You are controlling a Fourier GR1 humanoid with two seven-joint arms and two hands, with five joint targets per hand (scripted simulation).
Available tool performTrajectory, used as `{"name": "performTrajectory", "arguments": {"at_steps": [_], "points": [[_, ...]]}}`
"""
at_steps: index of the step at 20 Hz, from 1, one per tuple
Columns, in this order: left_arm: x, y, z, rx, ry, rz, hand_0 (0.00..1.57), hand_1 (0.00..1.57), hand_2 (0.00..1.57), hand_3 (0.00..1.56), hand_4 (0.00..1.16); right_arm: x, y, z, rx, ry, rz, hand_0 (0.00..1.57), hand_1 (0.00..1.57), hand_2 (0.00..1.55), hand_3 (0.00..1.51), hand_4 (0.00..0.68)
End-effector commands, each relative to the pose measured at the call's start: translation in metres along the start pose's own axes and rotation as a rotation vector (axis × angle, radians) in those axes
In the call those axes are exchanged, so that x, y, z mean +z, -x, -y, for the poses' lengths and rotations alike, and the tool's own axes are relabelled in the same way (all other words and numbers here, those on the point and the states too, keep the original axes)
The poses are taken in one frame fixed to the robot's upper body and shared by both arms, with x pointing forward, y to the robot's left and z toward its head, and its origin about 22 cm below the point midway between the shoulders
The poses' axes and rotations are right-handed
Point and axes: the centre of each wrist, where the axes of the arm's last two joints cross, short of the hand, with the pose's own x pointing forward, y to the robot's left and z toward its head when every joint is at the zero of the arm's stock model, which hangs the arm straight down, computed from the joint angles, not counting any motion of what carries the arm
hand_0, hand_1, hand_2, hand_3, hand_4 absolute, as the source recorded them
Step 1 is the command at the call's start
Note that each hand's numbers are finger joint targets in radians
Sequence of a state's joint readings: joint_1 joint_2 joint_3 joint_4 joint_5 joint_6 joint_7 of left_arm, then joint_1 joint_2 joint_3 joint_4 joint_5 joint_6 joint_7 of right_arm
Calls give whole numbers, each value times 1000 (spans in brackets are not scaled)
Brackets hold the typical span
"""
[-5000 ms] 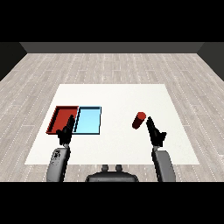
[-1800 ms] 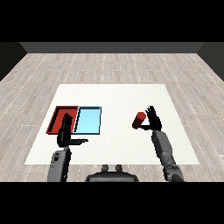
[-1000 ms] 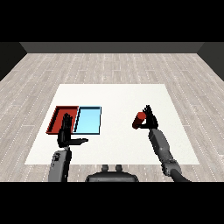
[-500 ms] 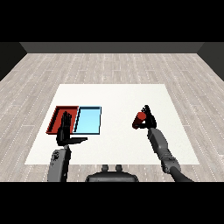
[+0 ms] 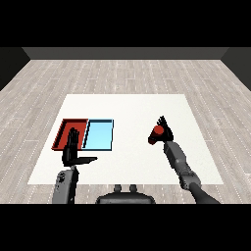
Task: Pick the red can and put it in the red box
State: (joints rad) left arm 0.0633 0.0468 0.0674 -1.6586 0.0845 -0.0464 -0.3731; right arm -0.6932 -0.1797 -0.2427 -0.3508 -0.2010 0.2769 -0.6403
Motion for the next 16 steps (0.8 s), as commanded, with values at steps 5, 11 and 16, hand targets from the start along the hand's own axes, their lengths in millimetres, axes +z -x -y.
{"name": "performTrajectory", "arguments": {"at_steps": [5,11,16], "points": [[-20,-9,0,2,-11,12,0,0,0,0,0,3,11,-10,1,-14,-12,0,0,0,0,0],[-7,10,7,5,8,8,0,0,0,0,0,1,13,-13,3,33,-26,0,0,350,121,0],[-11,-2,-20,-2,2,2,0,0,0,0,0,-13,-4,-15,109,63,-38,1484,1484,1468,1437,662]]}}
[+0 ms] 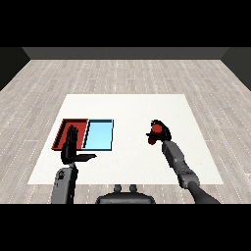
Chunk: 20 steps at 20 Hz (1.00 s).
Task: Pick the red can and put it in the red box
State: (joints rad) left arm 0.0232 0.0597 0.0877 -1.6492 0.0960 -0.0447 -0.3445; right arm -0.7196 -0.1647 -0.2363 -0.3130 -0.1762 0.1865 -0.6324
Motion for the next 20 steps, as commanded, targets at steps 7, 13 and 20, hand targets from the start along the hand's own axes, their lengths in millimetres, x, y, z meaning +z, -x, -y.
{"name": "performTrajectory", "arguments": {"at_steps": [7,13,20], "points": [[-4,3,2,-35,12,3,0,0,0,0,0,-19,-22,4,135,-10,35,1464,1464,1453,1425,656],[14,9,4,1,26,-3,0,0,0,0,0,-16,-22,-11,135,11,100,1464,1464,1452,1415,660],[16,9,28,-38,78,-44,0,0,0,0,0,-11,-42,-17,122,-33,191,1435,1435,1435,1406,649]]}}
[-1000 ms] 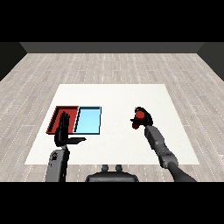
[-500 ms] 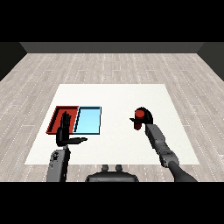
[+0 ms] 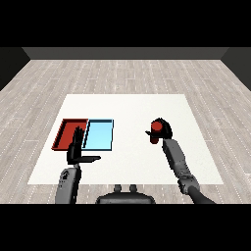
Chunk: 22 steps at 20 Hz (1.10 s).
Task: Pick the red can and put it in the red box
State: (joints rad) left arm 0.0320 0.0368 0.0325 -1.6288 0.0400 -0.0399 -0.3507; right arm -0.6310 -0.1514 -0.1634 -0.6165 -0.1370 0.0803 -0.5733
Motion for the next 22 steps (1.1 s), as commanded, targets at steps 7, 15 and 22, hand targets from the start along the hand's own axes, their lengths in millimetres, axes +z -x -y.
{"name": "performTrajectory", "arguments": {"at_steps": [7,15,22], "points": [[-34,-6,63,45,127,-52,0,0,0,0,0,-11,-45,-2,-13,1,87,1432,1432,1444,1419,653],[-22,-5,77,89,180,-72,0,0,0,0,0,17,-46,-82,-64,-26,112,1425,1425,1443,1423,662],[-33,11,122,117,248,-95,0,0,0,0,0,38,-51,-136,-59,-48,116,1405,1405,1422,1410,640]]}}
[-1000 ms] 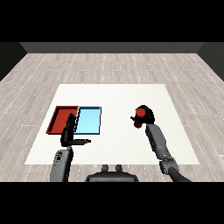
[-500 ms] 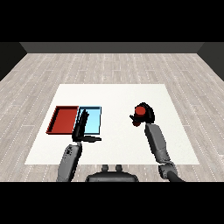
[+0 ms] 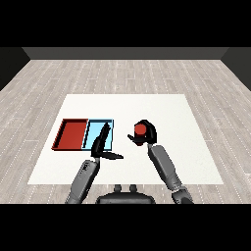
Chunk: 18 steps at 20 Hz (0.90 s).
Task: Pick the red can and put it in the red box
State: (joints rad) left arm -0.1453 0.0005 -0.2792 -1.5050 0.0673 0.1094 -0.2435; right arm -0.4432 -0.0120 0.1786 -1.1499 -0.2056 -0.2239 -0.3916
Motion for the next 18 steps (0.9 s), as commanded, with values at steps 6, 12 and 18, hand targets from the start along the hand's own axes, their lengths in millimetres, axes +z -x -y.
{"name": "performTrajectory", "arguments": {"at_steps": [6,12,18], "points": [[-9,-13,38,12,49,-11,0,0,0,0,0,3,-30,-43,-27,-58,38,1377,1377,1406,1401,625],[-19,-6,53,-3,65,-35,0,0,0,0,0,13,-26,-42,-46,-72,52,1406,1406,1431,1409,618],[-32,1,44,-45,61,-73,0,0,0,0,0,14,-30,-72,-64,-119,73,1431,1431,1435,1401,615]]}}
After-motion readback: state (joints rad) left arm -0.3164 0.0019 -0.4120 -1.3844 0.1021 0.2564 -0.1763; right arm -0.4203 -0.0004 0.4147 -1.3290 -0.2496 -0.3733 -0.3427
